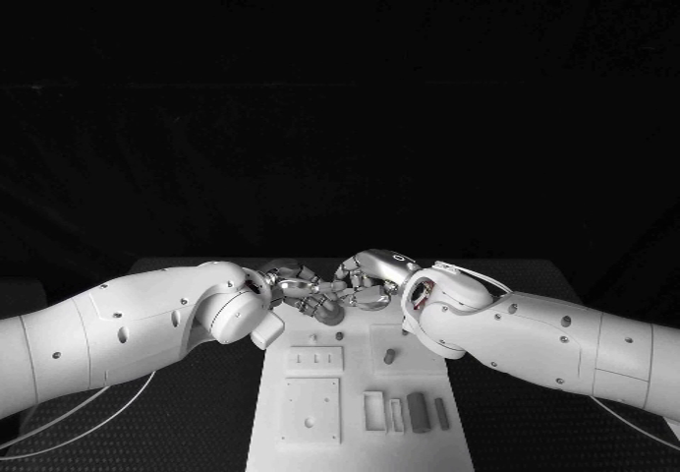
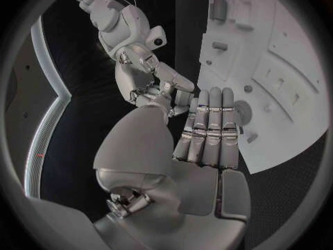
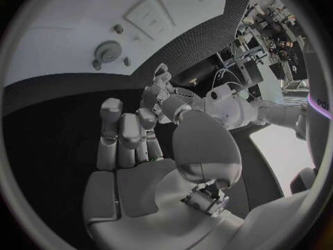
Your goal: Assemble the parts on the task board
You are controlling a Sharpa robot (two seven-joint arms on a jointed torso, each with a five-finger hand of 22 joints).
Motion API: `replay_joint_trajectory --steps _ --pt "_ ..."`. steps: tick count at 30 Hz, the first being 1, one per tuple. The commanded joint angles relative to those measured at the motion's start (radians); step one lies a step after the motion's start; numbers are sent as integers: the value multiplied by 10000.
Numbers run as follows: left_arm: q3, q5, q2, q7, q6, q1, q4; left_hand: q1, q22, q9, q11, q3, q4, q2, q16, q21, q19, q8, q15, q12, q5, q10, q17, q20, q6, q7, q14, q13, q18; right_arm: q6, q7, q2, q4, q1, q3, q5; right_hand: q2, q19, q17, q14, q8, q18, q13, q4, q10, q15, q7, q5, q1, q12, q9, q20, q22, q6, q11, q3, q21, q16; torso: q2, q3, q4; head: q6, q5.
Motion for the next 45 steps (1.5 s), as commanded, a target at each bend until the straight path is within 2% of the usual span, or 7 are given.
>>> replay_joint_trajectory --steps 1,18,25,30,38,43,45 --pt "13 156 54 198 -37 8 49 129 20 14 -18 52 -16 38 -35 -37 -22 28 35 -21 -42 59 28 2 54 -22 34 15 157 108 32 64 64 -1 3 -114 47 20 -11 6 36 516 -17 -24 27 -43 244 58 60 -3 260 -27 86 1128 -22 -36 48 15 2 2 -1 -14 -9" --pt "13 186 72 197 47 8 47 595 120 65 -107 -10 -39 345 -64 -54 -29 135 18 51 -38 254 150 -7 243 -112 74 88 147 167 31 204 -75 -4 3 -111 50 27 -20 15 36 516 -21 -24 35 -44 242 58 56 -10 270 -30 80 1125 -24 -37 41 7 4 6 7 -50 -33" --pt "13 174 104 163 242 7 39 1493 258 87 -289 -92 -104 653 89 -47 74 261 -146 192 89 641 522 -144 647 -318 350 238 69 185 27 273 -113 -12 2 -111 50 29 -16 21 36 516 -22 -24 38 -45 241 58 54 -12 274 -32 78 1125 -24 -38 40 6 9 12 -8 -72 -28" --pt "13 174 115 143 267 7 24 1949 294 84 -400 -64 -114 616 26 -111 49 305 -139 270 235 880 659 -165 875 -420 322 364 6 197 20 286 -123 -14 2 -111 51 31 -13 26 37 516 -23 -24 41 -46 240 58 54 -13 277 -32 77 1125 -25 -38 38 6 5 9 -8 -87 -38" --pt "13 305 116 87 227 7 8 1665 346 10 -376 -202 -12 154 -156 -229 58 182 -105 127 1505 877 823 -142 891 -371 310 534 -28 217 20 308 -188 -15 1 -111 51 33 -17 28 36 516 -24 -25 43 -46 239 58 54 -15 281 -33 75 1124 -26 -38 36 3 6 13 -5 -84 -50" --pt "13 321 122 22 173 7 -13 368 378 -46 -328 -55 -2 -306 -355 -324 2 62 -64 -5 3139 800 914 -98 805 -284 280 676 -18 251 32 336 -206 -30 0 -110 53 35 -23 28 36 516 -25 -25 45 -47 239 58 53 -16 283 -34 74 1123 -26 -37 35 1 10 14 -4 -88 -64" --pt "13 323 125 -36 157 6 -12 72 396 -57 -312 97 -11 -501 -419 -333 -32 26 -43 -41 3515 758 947 -86 753 -252 256 724 -7 253 38 342 -211 -36 0 -110 54 35 -22 30 36 516 -25 -25 46 -47 239 58 54 -17 284 -34 73 1123 -26 -37 34 0 9 15 -4 -87 -65"
